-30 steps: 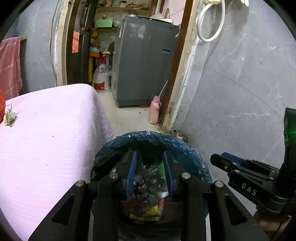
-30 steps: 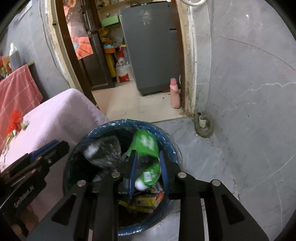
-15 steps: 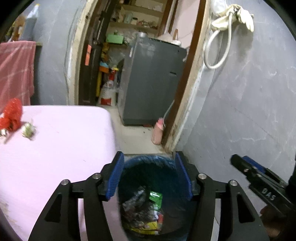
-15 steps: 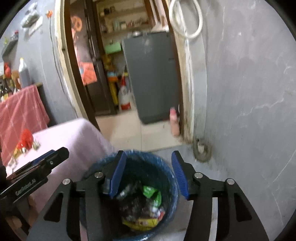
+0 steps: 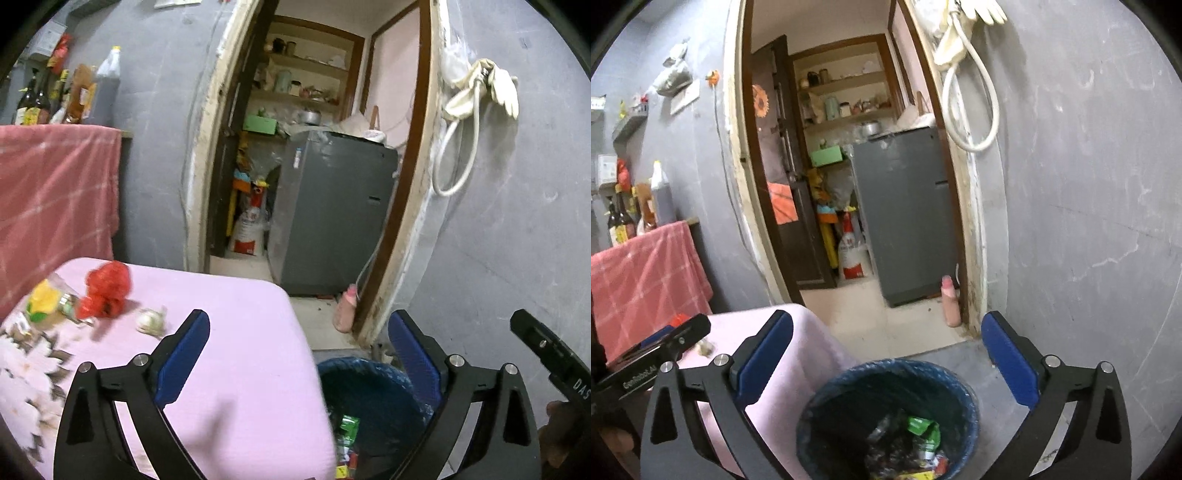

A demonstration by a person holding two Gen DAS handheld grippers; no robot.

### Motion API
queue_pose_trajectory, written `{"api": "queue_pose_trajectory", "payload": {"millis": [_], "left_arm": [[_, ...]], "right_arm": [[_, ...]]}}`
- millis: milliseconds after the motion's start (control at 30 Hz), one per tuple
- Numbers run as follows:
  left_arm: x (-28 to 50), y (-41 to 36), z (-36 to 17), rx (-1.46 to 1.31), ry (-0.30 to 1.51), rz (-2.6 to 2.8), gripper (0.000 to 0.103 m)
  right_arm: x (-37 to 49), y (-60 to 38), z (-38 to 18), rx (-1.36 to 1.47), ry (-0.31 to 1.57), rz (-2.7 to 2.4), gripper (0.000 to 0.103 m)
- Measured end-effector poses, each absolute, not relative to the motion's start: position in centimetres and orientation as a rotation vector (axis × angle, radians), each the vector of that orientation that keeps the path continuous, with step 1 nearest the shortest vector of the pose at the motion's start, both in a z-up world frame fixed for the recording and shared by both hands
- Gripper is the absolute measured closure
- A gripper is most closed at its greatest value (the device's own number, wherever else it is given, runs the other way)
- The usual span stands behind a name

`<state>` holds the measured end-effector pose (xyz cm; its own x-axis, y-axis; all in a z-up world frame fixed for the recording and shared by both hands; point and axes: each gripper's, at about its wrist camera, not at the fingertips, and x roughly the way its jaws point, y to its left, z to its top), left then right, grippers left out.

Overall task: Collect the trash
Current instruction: 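Move both tools back to the table toward the lemon-print bag and garlic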

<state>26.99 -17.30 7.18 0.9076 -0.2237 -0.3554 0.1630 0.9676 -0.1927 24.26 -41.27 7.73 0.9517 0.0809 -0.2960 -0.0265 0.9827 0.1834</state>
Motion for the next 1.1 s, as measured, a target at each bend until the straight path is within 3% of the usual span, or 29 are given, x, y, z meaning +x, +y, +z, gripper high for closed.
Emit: {"api": "queue_pose_trajectory", "payload": {"millis": [467, 1100], "left_arm": [[23.7, -7.2, 8.8, -0.133, 0.346, -0.049, 0.004], [23.5, 7.2, 4.8, -0.145, 0.4, 0.182, 0.004]], "right_arm": [[23.4, -32.6, 10.1, 0.157, 0.254, 0.174, 0.0], [27.9, -20.1, 7.3, 0.122, 0.324, 0.373, 0.0]]}}
